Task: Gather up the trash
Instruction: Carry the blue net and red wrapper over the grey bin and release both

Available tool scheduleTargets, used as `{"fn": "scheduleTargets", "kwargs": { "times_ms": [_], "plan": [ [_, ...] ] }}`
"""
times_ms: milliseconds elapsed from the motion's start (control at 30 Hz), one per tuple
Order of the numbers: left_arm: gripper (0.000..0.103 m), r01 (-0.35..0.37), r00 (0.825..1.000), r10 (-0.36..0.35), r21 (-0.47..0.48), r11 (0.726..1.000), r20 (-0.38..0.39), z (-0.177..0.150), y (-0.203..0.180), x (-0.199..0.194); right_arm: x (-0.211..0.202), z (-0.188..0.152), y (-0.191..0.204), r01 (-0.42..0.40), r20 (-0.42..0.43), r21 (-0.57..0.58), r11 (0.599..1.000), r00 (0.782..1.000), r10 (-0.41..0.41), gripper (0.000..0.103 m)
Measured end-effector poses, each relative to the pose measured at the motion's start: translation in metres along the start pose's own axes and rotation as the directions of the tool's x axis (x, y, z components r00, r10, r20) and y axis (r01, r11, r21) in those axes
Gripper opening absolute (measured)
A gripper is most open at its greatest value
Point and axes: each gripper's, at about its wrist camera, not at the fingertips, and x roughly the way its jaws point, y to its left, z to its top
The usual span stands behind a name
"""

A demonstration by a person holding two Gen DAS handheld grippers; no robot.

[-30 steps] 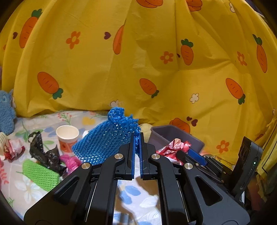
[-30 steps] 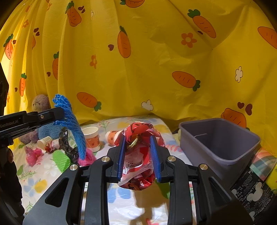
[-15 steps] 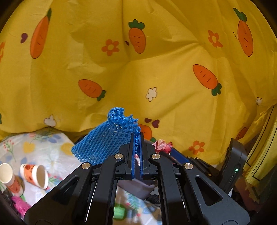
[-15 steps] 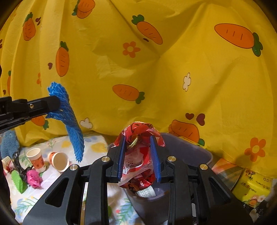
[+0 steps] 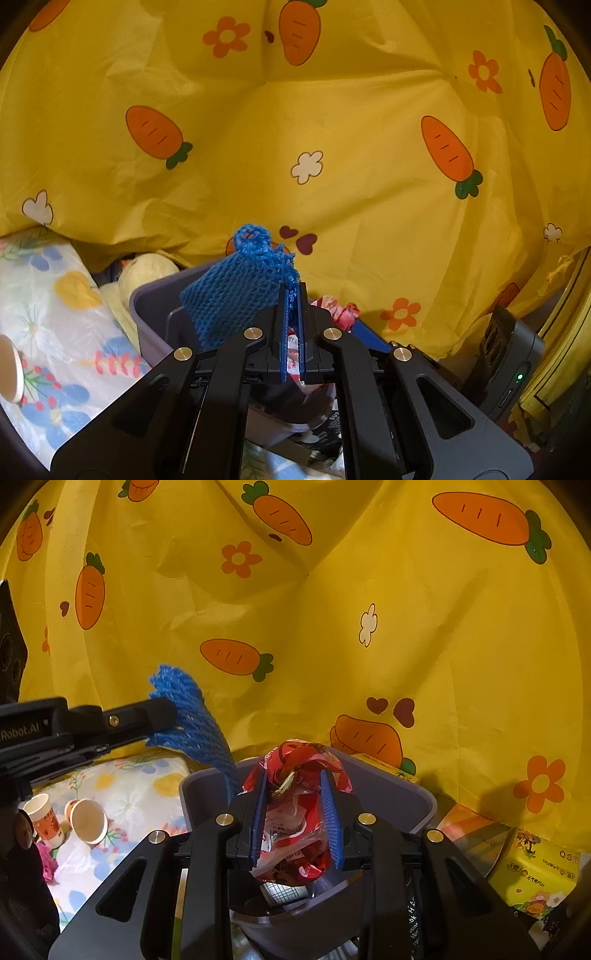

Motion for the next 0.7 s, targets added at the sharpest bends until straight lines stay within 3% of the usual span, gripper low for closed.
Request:
{"fn": "scheduleTargets", "kwargs": {
  "times_ms": [700],
  "plan": [
    [0.004,-0.049,0.997,0.048,-0.027,0.998,-0.053,-0.011,0.016,0.0,0.015,-0.004,-0.001,0.02,-0.03,0.01,1.0,0.999,-0.02,0.036]
  ]
}}
